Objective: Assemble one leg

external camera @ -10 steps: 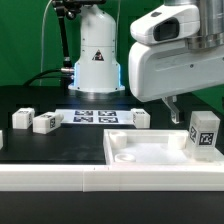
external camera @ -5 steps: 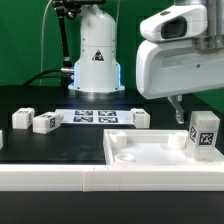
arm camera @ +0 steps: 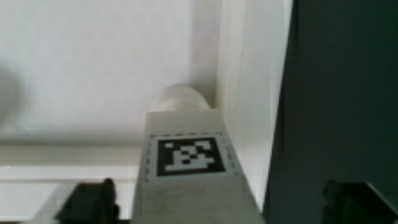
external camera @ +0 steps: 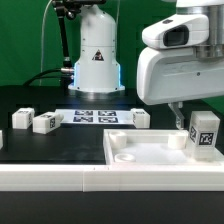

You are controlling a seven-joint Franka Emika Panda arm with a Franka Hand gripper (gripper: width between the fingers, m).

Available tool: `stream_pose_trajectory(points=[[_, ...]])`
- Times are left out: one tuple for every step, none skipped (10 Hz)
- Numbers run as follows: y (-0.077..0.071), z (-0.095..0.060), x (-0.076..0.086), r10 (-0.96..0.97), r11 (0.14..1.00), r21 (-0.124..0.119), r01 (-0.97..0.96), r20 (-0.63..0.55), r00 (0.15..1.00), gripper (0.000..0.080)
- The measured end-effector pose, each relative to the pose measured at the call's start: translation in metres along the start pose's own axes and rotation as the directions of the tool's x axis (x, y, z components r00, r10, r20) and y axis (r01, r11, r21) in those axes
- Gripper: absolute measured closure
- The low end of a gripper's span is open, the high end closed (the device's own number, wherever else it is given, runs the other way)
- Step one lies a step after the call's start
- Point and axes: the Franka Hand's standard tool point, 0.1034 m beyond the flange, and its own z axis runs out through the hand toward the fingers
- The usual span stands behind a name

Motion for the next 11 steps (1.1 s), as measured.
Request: stream_pose_trajectory(points=[[0.000, 0.000, 0.000, 0.000, 1.000, 0.000, 0.000, 0.000, 1.000, 0.0384], [0.002, 0.000, 0.000, 0.002, 1.000, -0.002, -0.002, 0.000, 1.000, 0.0489], [0.003, 0.000, 0.000, 0.003, 1.000, -0.003, -0.003, 0.000, 1.000, 0.0489], [0.004, 0.000, 0.000, 0.007, 1.000, -0.003, -0.007, 0.000, 1.000, 0.0489], [0.004, 0.000, 0.000, 0.020, 1.000, -0.003, -0.020, 0.000, 1.000, 0.0489], [0.005, 0.000, 0.000, 0.019, 1.000, -0.004, -0.019, 0.000, 1.000, 0.0489], [0.005, 0.001, 0.000, 0.044, 0.999, -0.002, -0.044, -0.004, 0.999, 0.0489], [0.005, 0.002, -0.002, 0.165, 0.986, 0.002, -0.165, -0.031, 0.986, 0.0490], [0.004, 0.002, -0.005, 0.268, 0.963, 0.007, -0.268, -0.047, 0.962, 0.0490], [0.003, 0.003, -0.008, 0.347, 0.938, 0.014, -0.347, -0.060, 0.936, 0.0490], [0.000, 0.005, -0.011, 0.465, 0.885, 0.030, -0.464, -0.064, 0.883, 0.0490]])
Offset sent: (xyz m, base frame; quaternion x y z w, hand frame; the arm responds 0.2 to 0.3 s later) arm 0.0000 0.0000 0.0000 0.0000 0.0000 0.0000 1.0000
